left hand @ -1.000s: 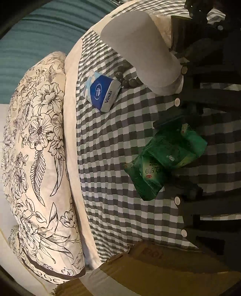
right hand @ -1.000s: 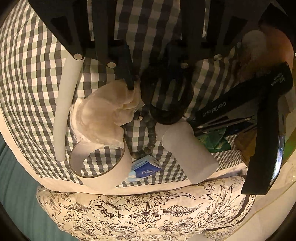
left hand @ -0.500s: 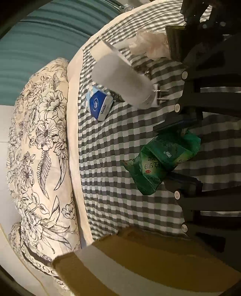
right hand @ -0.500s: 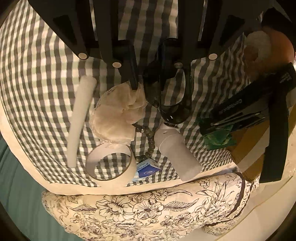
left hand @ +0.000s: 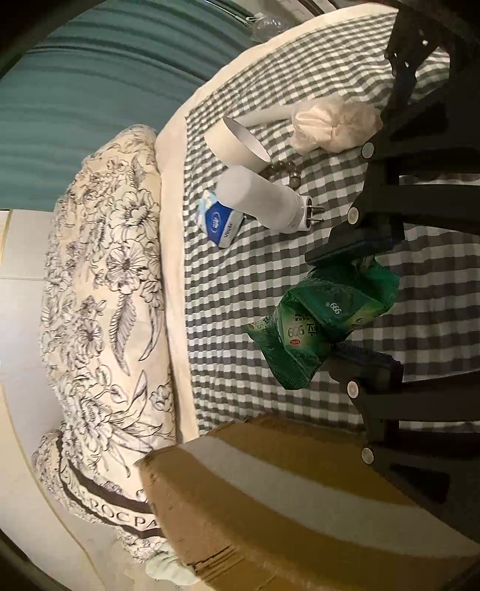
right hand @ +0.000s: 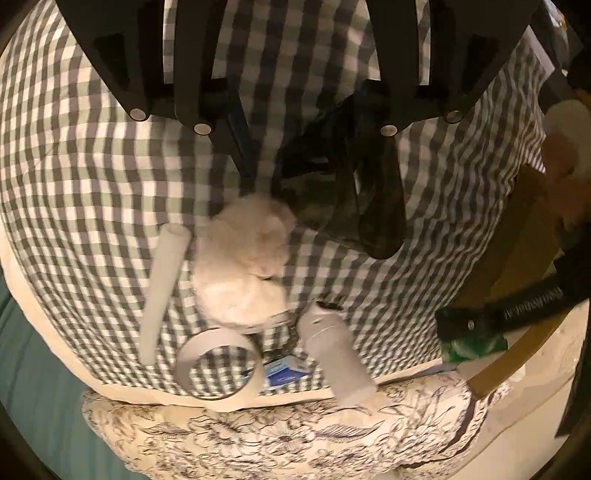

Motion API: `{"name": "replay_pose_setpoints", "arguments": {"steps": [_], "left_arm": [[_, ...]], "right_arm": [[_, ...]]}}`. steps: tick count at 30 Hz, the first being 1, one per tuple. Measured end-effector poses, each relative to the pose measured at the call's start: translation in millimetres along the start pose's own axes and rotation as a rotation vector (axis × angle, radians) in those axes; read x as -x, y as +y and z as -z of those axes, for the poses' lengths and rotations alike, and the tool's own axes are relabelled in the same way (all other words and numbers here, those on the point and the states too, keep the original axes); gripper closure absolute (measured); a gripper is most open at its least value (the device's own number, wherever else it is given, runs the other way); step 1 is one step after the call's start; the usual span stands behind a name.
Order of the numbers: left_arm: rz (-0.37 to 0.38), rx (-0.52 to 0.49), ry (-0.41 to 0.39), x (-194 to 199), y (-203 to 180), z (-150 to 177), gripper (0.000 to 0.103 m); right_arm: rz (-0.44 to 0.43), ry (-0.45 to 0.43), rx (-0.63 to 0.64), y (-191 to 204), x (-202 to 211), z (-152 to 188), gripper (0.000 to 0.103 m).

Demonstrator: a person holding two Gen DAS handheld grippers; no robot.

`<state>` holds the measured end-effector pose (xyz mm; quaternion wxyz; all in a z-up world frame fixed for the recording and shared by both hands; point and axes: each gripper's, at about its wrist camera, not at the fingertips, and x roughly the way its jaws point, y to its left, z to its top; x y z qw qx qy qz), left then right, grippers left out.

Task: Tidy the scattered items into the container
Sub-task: 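Lift the green bag and black headband and carry both over the cardboard box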

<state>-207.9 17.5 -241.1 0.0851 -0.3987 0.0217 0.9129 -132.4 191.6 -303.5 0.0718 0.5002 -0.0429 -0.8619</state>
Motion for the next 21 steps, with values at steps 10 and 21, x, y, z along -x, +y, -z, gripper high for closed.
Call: {"name": "replay_pose_setpoints", "arguments": {"steps": [10,21], "left_arm": [[-0.014,0.000,-0.057,46,6,-5,0.061],[-0.010,0.003,-0.127,114,3,-3,0.061]], "right_arm": [[-0.013,-0.051,0.026,14,40,2,0.093],[0.012,-0.211,0.017,22,124,-3,0.093]]}}
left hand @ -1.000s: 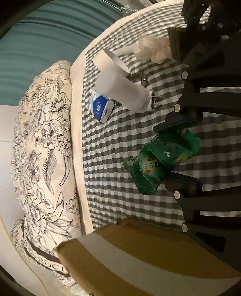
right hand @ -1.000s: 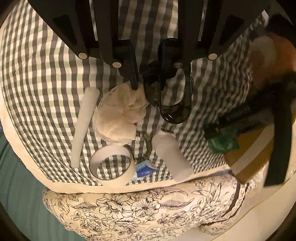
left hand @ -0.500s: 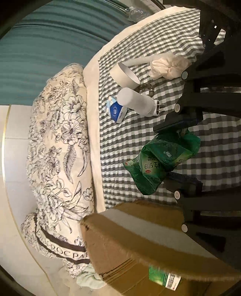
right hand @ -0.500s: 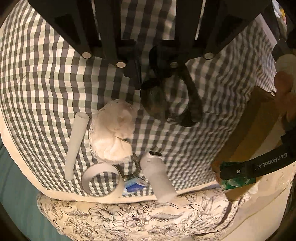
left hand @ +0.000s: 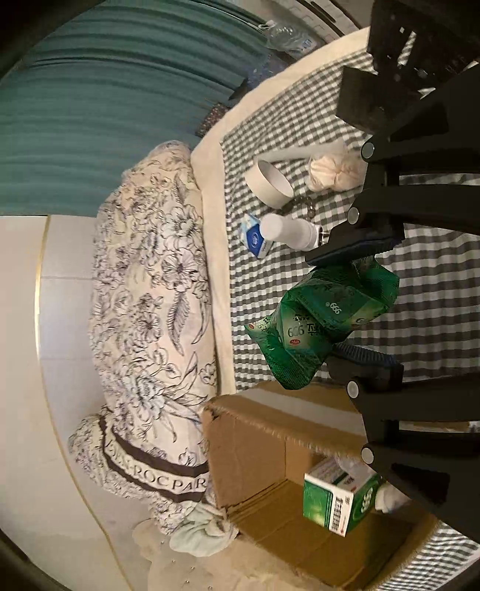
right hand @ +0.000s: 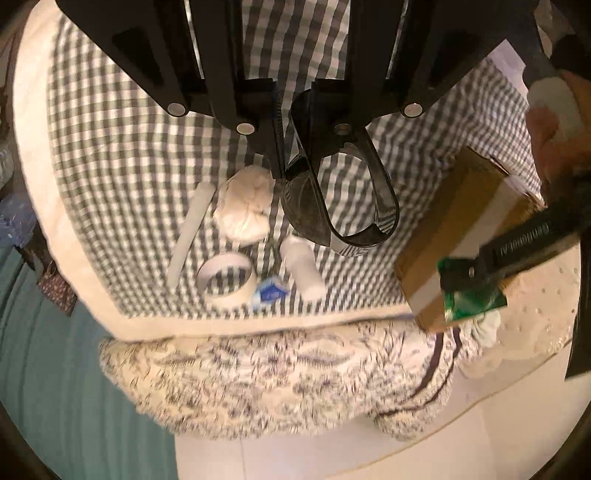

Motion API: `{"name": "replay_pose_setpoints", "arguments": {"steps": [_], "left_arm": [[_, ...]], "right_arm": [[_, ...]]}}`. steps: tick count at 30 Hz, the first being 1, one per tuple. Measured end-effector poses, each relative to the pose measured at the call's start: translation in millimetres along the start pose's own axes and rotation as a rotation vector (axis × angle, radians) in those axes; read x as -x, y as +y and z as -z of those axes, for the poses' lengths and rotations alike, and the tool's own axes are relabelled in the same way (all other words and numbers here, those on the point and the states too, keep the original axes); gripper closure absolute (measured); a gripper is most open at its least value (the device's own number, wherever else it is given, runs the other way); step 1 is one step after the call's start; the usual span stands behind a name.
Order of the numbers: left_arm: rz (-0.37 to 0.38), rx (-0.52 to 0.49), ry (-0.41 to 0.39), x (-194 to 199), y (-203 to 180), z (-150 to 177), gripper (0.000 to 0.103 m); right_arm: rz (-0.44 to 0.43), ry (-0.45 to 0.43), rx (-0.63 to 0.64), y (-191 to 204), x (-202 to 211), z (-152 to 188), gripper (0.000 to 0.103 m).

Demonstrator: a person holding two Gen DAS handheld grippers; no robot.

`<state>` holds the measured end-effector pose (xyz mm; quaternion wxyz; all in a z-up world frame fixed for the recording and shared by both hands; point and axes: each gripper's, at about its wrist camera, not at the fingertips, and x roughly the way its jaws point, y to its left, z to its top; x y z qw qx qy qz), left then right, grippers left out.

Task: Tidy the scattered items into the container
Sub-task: 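Lift the green bag and black headband and carry both over the cardboard box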

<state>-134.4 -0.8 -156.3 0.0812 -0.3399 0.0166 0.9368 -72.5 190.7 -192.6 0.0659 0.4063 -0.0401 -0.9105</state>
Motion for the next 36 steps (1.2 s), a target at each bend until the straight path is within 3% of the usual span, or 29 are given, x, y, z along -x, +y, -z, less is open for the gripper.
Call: {"name": "replay_pose_setpoints", "arguments": {"steps": [18,26,36], "left_arm": [[-0.043,0.027,-0.133,118,13,-1,0.061],[-0.075,0.043,-0.184,157,26,-2,0.061],[-0.136,0.067,-0.210,177,54,-4,0.061]], "right_arm": [[0.018,-0.284,0.049,41,136,-24,0.093],[0.009,-0.338,0.063,58,163,-25,0.093],[-0.032,-0.375,0.099,86,175,-34,0.093]]}}
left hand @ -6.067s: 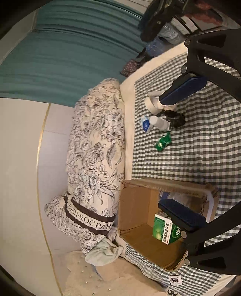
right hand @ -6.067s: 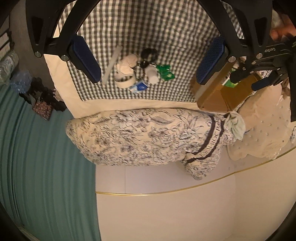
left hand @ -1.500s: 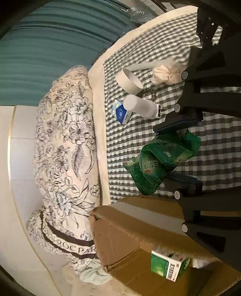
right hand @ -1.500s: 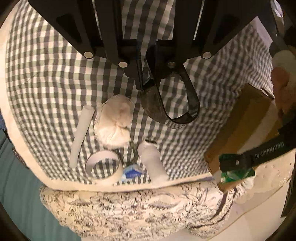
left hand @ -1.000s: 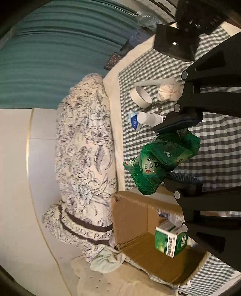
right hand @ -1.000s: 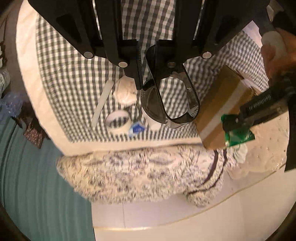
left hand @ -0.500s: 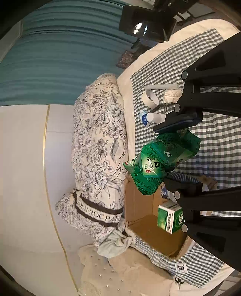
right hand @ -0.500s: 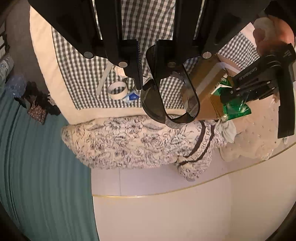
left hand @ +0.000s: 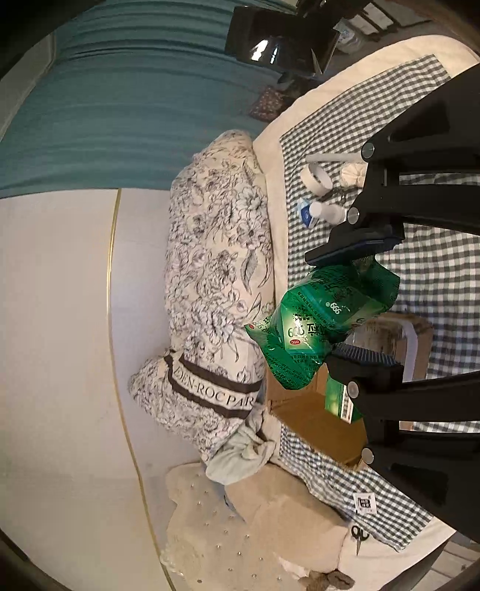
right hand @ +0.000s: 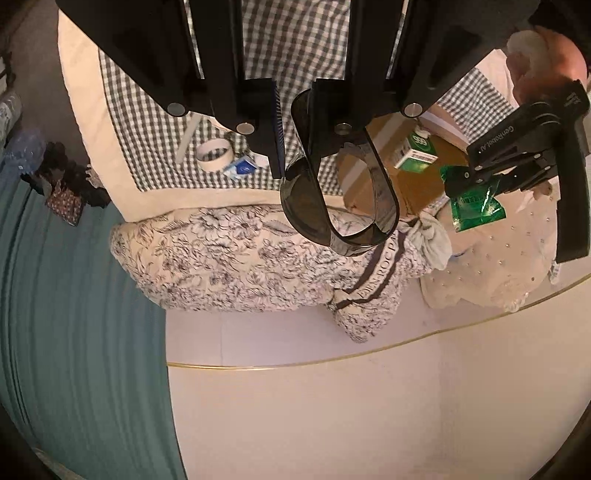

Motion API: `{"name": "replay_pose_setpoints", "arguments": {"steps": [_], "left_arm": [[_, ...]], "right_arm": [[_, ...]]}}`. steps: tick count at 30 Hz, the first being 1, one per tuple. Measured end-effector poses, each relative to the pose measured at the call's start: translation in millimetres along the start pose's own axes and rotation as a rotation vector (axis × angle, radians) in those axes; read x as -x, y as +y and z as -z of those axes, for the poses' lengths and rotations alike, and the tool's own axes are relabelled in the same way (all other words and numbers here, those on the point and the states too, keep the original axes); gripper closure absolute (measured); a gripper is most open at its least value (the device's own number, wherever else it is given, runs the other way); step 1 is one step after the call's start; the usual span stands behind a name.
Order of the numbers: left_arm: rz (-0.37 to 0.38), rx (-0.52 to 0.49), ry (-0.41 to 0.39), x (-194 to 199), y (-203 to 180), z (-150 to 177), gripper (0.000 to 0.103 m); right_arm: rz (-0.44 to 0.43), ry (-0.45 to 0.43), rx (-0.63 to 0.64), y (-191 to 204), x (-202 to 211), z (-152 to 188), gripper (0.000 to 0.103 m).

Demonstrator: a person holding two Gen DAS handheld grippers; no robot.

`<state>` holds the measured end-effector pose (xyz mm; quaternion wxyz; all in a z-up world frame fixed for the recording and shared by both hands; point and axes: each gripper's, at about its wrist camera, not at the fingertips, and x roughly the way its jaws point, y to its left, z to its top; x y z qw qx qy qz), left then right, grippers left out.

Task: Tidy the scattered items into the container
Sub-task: 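Lift the green bag and black headband and carry both over the cardboard box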

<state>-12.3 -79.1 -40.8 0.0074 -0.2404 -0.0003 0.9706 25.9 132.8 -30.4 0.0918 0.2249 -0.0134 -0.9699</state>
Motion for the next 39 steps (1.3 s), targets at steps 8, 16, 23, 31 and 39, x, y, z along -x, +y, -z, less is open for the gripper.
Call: {"name": "replay_pose_setpoints", "arguments": {"steps": [8,16,23,31,39], "left_arm": [[-0.040,0.028,-0.004,-2,27,-5,0.061],[-0.083,0.036,0.003,-10,52,-8,0.061],[-0.111,0.051,0.008,-17,73,-13,0.061],[-0.128,0.065,0.017,-29,93,-15,0.060],[-0.136,0.072,0.038,-50,115,-14,0.060]], "right_arm": [[-0.034,-0.012,0.021,25,-12,-11,0.093],[-0.073,-0.012,0.035,47,-35,-21,0.092],[-0.102,0.002,0.047,64,-53,-24,0.092],[-0.130,0.013,0.066,86,-75,-34,0.092],[-0.165,0.044,0.103,115,-110,-38,0.092]]}}
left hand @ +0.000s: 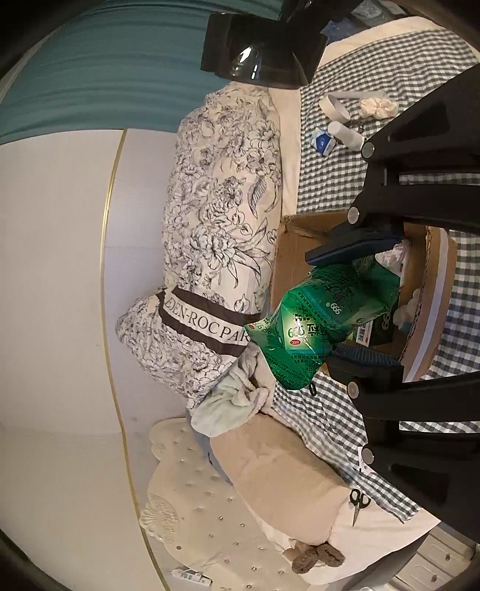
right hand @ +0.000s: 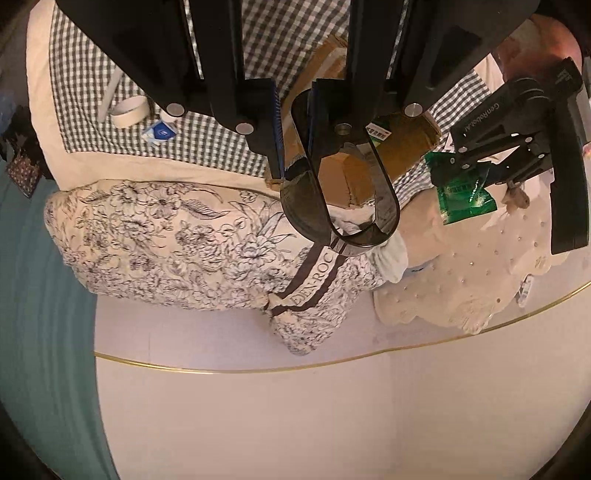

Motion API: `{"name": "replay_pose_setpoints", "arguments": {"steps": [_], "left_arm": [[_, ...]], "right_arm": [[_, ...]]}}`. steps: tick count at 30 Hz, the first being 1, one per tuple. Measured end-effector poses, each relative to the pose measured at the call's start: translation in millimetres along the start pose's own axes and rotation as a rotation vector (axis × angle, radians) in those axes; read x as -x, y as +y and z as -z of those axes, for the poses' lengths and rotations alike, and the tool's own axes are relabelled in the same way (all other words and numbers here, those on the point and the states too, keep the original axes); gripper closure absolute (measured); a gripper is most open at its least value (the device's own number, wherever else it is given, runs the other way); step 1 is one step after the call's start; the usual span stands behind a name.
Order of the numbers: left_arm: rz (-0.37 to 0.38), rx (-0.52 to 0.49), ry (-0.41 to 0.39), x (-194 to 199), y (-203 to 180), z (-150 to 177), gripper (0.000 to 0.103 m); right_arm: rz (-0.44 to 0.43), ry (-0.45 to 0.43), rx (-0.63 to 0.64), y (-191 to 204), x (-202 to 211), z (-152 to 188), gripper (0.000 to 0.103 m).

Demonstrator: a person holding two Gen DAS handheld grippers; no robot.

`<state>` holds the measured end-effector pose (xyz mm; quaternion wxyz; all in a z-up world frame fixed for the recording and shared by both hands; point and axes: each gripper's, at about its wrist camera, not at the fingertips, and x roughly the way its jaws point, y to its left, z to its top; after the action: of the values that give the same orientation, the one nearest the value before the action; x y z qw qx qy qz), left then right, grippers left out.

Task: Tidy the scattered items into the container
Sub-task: 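Lift the green bag and black headband and carry both over the cardboard box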

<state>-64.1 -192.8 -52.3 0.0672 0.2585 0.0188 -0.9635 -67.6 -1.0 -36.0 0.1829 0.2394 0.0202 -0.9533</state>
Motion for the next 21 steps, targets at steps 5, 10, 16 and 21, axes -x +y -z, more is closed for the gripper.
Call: {"name": "replay_pose_setpoints", "arguments": {"steps": [5,10,16,21], "left_arm": [[-0.011,0.011,0.025,-23,16,1,0.060],[-0.017,0.025,0.052,-46,29,4,0.060],[-0.013,0.010,0.089,-73,35,11,0.060],[-0.005,-0.007,0.123,-98,34,15,0.060]], "right_arm": [[-0.020,0.027,0.011,10,-29,-2,0.092],[-0.034,0.057,0.024,19,-60,-1,0.092],[-0.053,0.107,0.030,28,-97,5,0.092],[-0.056,0.148,0.039,32,-129,9,0.092]]}}
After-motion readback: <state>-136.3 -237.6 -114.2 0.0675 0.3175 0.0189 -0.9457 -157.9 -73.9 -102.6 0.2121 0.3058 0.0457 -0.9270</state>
